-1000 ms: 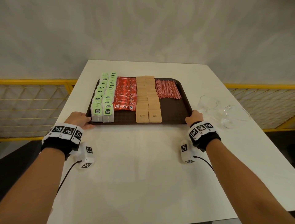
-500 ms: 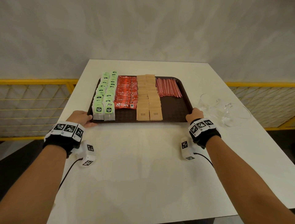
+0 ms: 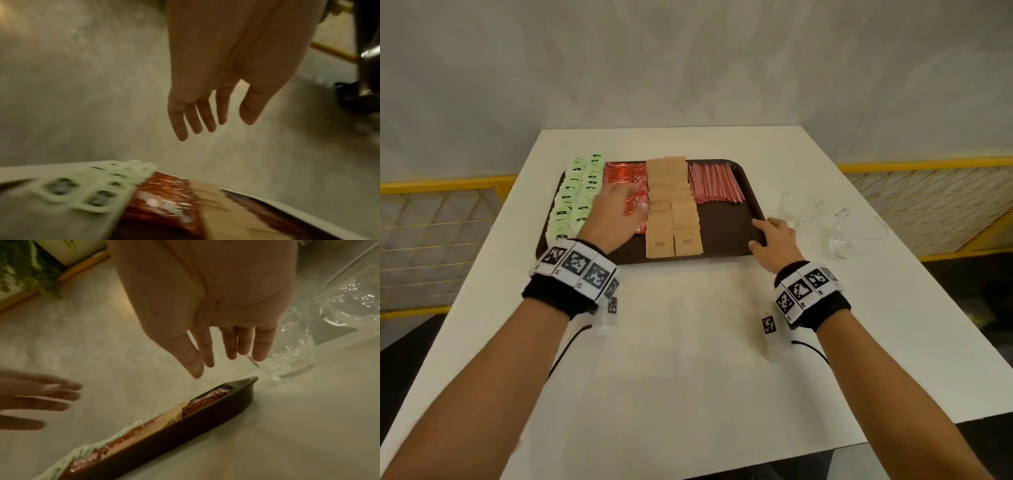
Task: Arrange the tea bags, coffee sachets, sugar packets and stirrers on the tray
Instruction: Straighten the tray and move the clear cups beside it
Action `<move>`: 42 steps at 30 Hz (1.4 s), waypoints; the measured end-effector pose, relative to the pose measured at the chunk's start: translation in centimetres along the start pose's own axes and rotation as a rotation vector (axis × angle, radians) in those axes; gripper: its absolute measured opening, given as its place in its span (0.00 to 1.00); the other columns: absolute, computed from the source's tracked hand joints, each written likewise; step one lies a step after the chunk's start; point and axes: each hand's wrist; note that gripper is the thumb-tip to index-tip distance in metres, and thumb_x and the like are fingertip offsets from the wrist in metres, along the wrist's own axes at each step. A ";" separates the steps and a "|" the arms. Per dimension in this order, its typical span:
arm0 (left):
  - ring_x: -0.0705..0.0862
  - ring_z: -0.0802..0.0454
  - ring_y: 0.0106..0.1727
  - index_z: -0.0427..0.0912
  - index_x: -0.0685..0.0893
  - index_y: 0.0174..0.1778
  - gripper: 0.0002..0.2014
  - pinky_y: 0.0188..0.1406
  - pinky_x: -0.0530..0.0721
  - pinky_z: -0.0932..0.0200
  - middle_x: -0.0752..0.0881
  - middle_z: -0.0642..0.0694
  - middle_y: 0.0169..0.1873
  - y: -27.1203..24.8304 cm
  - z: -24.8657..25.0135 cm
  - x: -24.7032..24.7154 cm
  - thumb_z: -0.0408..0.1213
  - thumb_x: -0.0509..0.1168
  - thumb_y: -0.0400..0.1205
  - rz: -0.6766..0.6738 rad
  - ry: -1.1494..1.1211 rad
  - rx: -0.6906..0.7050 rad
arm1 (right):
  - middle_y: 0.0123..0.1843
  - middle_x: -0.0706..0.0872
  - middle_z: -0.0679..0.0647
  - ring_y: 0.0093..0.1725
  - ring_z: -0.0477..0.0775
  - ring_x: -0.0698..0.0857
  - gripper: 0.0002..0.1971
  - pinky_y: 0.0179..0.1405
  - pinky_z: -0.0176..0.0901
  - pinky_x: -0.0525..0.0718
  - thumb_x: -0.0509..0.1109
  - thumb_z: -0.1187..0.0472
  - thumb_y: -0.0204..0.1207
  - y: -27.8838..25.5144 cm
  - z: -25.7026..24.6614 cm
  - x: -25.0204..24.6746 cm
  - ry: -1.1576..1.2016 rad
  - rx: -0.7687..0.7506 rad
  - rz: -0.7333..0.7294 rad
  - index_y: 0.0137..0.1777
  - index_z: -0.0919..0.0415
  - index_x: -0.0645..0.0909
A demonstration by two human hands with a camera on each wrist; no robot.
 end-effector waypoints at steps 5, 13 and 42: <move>0.78 0.52 0.63 0.41 0.72 0.73 0.22 0.56 0.74 0.64 0.79 0.46 0.63 0.0 8.0 6.5 0.41 0.63 0.83 -0.377 -0.143 0.138 | 0.69 0.77 0.54 0.70 0.51 0.76 0.19 0.64 0.33 0.67 0.64 0.58 0.82 -2.9 3.0 -2.9 0.241 -0.081 -0.132 0.72 0.56 0.74; 0.79 0.49 0.64 0.39 0.73 0.72 0.24 0.59 0.76 0.62 0.82 0.43 0.63 1.6 13.3 13.3 0.45 0.65 0.81 -0.497 -0.091 0.009 | 0.49 0.85 0.55 0.49 0.52 0.85 0.14 0.48 0.42 0.84 0.65 0.61 0.81 -5.2 12.4 -8.4 0.583 0.215 -0.072 0.65 0.63 0.80; 0.77 0.48 0.63 0.39 0.69 0.69 0.38 0.54 0.71 0.60 0.77 0.46 0.63 13.1 18.3 21.4 0.42 0.80 0.66 -0.406 -0.041 -0.193 | 0.64 0.72 0.50 0.55 0.52 0.77 0.40 0.33 0.37 0.77 0.81 0.67 0.62 5.3 17.9 -9.5 0.666 0.198 -0.180 0.71 0.57 0.63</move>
Point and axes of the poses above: each hand's wrist, its own y-axis towards the middle knuckle, its own x-axis out of the palm, z = x × y
